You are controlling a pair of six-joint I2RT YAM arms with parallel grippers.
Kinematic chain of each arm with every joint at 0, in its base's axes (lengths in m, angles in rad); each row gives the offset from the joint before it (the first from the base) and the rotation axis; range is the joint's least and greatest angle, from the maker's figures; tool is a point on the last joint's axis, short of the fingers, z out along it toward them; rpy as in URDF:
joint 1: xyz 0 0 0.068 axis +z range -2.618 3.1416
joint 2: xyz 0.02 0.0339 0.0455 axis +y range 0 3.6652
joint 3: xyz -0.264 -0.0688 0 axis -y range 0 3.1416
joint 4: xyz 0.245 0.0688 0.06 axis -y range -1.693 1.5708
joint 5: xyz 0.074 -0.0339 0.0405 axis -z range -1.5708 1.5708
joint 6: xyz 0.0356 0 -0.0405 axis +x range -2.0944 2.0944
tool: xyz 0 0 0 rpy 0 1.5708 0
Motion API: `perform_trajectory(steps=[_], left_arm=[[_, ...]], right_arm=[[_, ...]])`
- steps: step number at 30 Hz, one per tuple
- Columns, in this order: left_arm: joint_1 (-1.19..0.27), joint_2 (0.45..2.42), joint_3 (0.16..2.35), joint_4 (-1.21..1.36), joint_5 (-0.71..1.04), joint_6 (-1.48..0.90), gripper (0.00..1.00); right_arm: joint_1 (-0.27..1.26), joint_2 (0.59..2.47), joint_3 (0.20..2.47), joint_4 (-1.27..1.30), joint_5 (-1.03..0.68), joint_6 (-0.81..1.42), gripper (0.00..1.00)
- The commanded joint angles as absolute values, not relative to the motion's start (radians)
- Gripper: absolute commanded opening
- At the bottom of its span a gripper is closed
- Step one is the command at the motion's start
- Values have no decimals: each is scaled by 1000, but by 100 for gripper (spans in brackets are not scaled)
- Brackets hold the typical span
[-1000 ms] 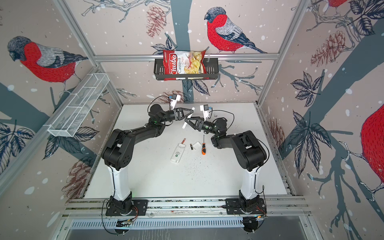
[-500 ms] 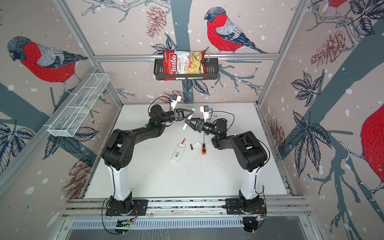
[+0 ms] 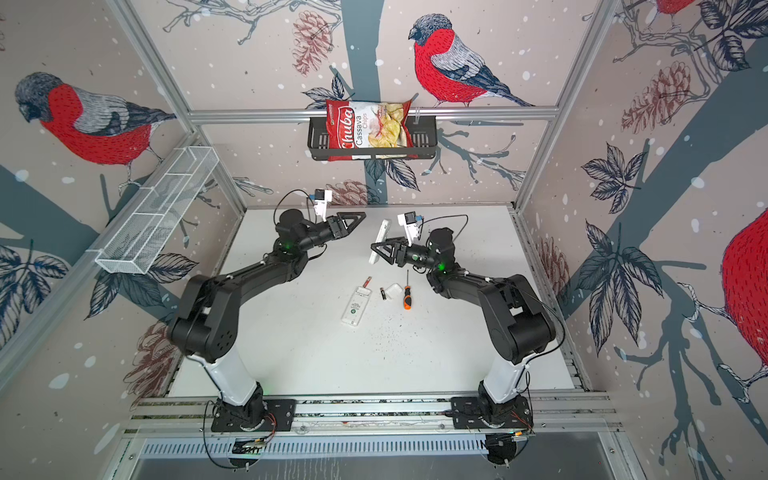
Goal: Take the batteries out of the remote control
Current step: 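Grasp the remote with the right gripper while the left gripper releases and draws back, then lower the remote onto the table with the right gripper and open it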
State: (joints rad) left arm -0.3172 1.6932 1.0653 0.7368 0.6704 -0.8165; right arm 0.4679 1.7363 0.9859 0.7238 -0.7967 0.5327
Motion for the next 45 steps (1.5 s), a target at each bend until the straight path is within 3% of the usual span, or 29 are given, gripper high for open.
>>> perform_trajectory(steps=[1, 7, 16, 23, 35, 45], left_arm=[[-315, 1571, 969, 614, 389, -691, 98], [-330, 1348, 816, 441, 128, -619, 97], [-375, 1155, 584, 403, 66, -610, 97], [-401, 1059, 486, 370, 24, -614, 98], [-407, 1029, 429, 374, 10, -612, 98], [-408, 1028, 427, 376, -24, -604, 98]], right_arm=[[506, 1750, 1136, 134, -621, 217, 30], [567, 1903, 1464, -334, -382, 64, 29], [608, 2178, 1884, -724, -104, -105, 26], [618, 2285, 2014, -834, 2, -148, 26], [623, 2353, 1974, -788, -3, -149, 43], [624, 2336, 1912, -729, 35, -136, 71]])
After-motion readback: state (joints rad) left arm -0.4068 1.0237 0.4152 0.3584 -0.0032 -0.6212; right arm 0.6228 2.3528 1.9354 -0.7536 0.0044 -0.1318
